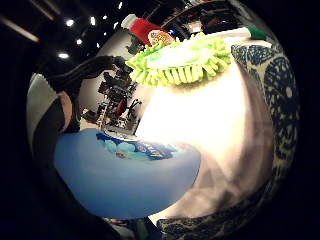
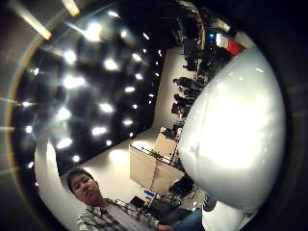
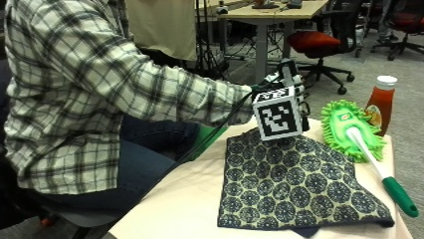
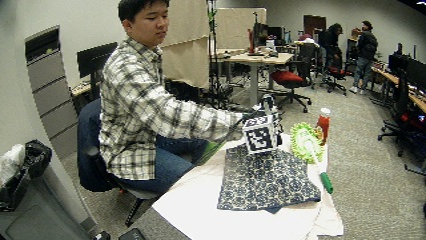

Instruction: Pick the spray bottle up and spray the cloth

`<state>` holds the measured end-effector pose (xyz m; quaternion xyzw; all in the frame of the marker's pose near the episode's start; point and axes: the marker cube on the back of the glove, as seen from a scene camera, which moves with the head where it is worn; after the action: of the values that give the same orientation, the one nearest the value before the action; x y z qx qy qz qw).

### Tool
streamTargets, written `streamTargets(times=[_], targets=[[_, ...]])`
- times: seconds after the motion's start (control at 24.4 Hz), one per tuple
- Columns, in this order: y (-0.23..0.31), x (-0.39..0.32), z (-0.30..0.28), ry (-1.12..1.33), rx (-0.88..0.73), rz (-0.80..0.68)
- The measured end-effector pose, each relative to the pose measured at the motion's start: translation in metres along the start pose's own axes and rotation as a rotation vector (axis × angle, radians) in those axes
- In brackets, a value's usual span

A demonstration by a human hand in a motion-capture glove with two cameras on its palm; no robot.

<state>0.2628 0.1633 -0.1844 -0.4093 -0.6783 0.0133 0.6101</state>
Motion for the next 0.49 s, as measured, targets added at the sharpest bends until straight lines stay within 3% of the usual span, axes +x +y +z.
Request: streamTargets(times=[0.49], targets=[[0.012, -0.002, -0.016, 0.082, -0.206, 0.067]])
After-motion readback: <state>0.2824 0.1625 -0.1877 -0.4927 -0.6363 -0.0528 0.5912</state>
